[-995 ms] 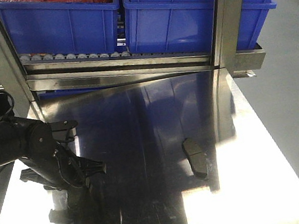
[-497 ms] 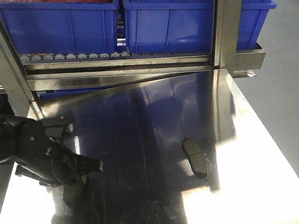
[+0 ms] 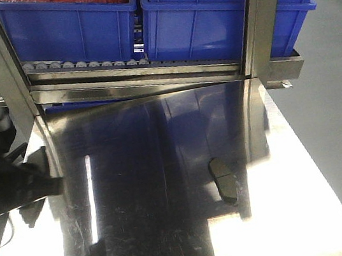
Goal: Move and align brake pads A on conveyor
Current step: 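Lift the grasped pad off the table with the left gripper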
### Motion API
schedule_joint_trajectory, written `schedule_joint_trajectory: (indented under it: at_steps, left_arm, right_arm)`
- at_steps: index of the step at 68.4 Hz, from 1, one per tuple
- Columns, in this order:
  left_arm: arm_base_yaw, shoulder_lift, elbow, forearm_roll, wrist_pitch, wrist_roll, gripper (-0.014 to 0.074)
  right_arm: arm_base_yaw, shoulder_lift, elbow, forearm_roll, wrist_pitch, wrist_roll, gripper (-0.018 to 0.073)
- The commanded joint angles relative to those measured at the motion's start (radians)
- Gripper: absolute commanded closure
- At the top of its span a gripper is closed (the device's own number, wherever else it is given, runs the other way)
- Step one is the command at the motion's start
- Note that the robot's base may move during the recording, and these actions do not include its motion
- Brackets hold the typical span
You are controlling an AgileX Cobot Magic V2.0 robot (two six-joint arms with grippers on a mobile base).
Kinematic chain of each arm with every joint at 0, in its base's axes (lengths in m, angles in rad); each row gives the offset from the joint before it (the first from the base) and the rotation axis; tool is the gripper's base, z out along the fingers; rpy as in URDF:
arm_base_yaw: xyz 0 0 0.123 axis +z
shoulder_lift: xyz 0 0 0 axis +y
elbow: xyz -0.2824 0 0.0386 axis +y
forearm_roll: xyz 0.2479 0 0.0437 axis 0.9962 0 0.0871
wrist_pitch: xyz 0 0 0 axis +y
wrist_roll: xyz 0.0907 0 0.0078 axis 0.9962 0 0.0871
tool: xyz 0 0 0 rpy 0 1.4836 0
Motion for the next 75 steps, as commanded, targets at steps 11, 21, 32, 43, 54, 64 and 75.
schedule_joint_trajectory:
  at_steps: [11, 21, 32, 43, 54, 64, 75]
  left_arm:
    - [-0.003, -0.323, 0.085, 0.017, 0.003, -0.01, 0.0603]
    - [-0.003, -0.506, 0.177, 0.016, -0.004, -0.01, 0.0603]
    - [-0.003, -0.671, 0.273, 0.017, -0.027, -0.008, 0.0603]
    - [-0.003, -0.78, 0.319, 0.017, -0.027, -0.008, 0.0603]
    - [-0.003, -0.802, 0.319, 0.016, -0.026, -0.008, 0.0603]
    - [-0.003, -0.802, 0.318, 0.016, -0.026, -0.008, 0.0603]
    - [-0.003, -0.802, 0.318, 0.016, -0.026, -0.008, 0.0603]
  right_arm:
    - [-0.006, 0.012, -0.025, 0.001, -0.07, -0.002, 0.0137]
    - [-0.006, 0.012, -0.025, 0.001, -0.07, -0.002, 0.0137]
    - [-0.006, 0.012, -0.025, 0.001, -0.07, -0.002, 0.0137]
    - [-0.006, 0.012, -0.025, 0.001, -0.069, -0.002, 0.0137]
    - [-0.006, 0.012, -0.025, 0.001, -0.069, -0.002, 0.0137]
    - [-0.006, 0.012, -0.025, 0.001, -0.069, -0.002, 0.0137]
    - [-0.006, 0.012, -0.025, 0.001, -0.069, -0.002, 0.0137]
